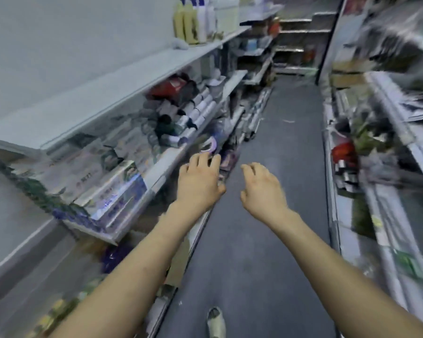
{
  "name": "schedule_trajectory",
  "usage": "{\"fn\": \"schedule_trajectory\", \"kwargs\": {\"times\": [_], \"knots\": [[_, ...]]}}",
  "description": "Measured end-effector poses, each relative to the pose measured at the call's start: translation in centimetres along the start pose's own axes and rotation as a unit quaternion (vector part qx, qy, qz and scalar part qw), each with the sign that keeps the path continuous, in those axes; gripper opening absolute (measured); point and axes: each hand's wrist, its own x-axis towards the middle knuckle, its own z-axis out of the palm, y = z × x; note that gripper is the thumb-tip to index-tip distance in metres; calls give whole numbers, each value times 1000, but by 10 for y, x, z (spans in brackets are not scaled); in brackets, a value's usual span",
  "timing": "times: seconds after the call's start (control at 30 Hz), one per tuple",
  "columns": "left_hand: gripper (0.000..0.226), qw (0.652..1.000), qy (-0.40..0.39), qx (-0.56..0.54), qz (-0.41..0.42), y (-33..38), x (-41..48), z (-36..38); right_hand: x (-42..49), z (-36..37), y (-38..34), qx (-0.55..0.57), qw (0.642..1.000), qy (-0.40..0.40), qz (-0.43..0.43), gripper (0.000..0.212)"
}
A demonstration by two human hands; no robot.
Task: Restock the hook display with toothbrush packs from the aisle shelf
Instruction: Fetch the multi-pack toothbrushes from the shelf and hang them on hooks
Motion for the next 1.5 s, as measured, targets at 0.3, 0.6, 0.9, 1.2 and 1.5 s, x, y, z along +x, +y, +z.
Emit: {"fn": "schedule_trajectory", "kwargs": {"times": [0.3, 0.6, 0.9, 1.2, 1.5], "knots": [[84, 991, -45, -96, 78, 74, 197, 106, 127, 21, 137, 6, 977, 17, 214, 64], [82, 976, -62, -158, 133, 131, 350, 174, 212, 41, 261, 20, 936, 52, 348, 67], [82, 971, -86, -131, 180, 211, 565, 241, 381, 60, 415, 21, 935, 44, 352, 64], [79, 970, -91, -130, 182, 248, 772, 304, 565, 66, 535, -14, 932, 31, 360, 75], [79, 920, -118, -156, 339, 331, 1003, 378, 715, 82, 646, -36, 860, 75, 503, 71]]}}
